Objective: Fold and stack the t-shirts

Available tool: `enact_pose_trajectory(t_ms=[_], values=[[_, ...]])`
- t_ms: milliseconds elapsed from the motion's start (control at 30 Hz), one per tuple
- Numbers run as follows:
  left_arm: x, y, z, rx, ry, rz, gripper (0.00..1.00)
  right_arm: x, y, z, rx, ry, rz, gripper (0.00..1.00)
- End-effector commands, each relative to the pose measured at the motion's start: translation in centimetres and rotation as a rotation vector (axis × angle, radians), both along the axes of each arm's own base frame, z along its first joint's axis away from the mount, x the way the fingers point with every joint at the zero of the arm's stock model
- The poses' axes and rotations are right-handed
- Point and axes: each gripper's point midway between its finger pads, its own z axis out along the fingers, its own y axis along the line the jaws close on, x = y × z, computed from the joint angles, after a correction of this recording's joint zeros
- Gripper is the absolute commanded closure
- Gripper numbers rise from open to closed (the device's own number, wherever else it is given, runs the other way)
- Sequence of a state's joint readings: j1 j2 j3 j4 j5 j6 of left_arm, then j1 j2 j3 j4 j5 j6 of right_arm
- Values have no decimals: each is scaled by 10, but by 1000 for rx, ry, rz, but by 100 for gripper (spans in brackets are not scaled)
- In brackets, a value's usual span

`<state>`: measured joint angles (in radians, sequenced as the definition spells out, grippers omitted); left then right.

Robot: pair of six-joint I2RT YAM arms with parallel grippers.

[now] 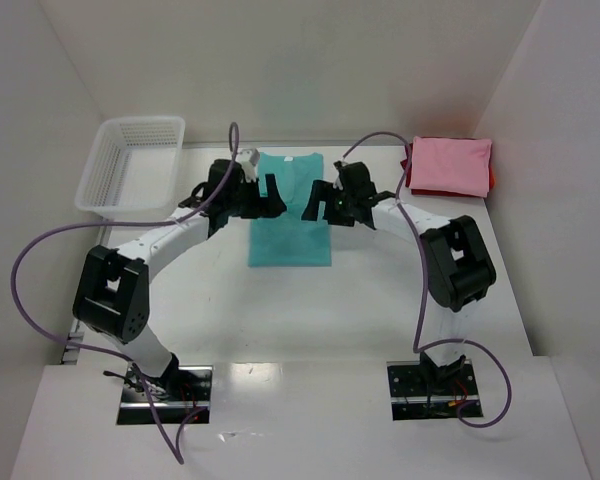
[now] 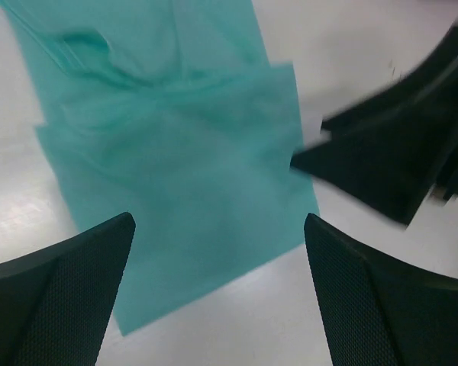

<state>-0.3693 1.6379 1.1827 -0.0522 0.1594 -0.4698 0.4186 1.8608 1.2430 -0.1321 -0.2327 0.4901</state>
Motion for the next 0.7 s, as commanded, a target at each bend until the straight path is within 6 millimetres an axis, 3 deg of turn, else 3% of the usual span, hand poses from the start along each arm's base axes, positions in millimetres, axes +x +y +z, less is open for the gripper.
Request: enact_pose_trajectory(t_ms=[0,133,300,467,667], values=[[-26,-28,-19,-42,50,-121,0,36,-8,55,87,-128,-60,13],[-37,-39,-41,-56,111,-143,0,47,1,50,119,-114,-36,31],[-42,-54,-59,-56,162,-190,0,56,23,32,184,-61,38,43],[-47,-60,-78,-63,207,-198,0,53,40,28,260,-42,118,45],[-46,-60,-93,-57,233,-188,0,55,41,3,241,-5,124,45]])
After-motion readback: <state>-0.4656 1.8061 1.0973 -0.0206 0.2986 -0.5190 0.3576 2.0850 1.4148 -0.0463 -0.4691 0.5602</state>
